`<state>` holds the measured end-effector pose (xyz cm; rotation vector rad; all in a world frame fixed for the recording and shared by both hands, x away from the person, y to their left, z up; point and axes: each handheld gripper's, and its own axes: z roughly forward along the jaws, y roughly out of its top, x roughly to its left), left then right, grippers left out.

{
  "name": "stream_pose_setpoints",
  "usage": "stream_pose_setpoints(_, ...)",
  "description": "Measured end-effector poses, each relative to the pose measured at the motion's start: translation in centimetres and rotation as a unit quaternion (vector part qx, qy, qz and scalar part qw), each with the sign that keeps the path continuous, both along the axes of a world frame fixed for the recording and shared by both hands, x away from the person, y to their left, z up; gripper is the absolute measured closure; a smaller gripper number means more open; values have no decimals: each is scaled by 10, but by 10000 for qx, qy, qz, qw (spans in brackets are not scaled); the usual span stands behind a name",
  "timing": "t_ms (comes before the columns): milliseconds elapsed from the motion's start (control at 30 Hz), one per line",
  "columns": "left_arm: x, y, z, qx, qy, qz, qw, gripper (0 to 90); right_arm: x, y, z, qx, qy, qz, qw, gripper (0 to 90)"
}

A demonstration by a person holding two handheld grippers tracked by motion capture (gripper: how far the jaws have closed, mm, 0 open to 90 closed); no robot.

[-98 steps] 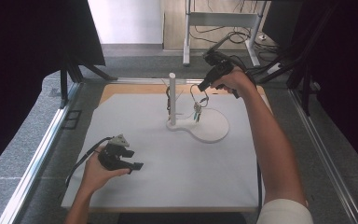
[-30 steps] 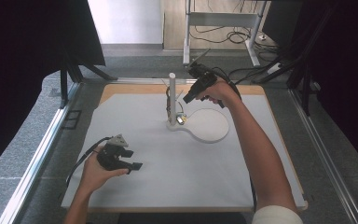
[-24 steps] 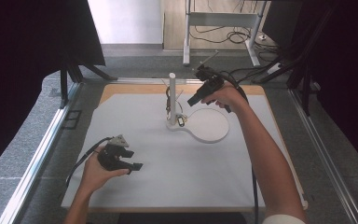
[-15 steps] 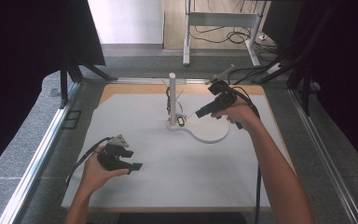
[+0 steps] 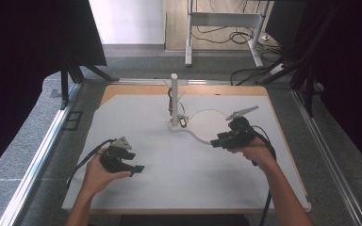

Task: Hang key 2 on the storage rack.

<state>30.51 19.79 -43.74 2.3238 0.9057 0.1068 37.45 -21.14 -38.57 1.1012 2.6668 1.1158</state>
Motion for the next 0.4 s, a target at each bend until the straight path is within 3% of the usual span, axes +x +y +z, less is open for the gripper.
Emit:
stream_pose_setpoints(133, 0, 0, 0, -1, -10, 21, 10000, 340, -12, -9, -22, -139, -74, -204, 9997, 483)
stream_pose_setpoints(400, 0, 0, 1, -34, -2, 72, 10000, 339, -27, -3, -32, -226, -444, -92, 9987, 400)
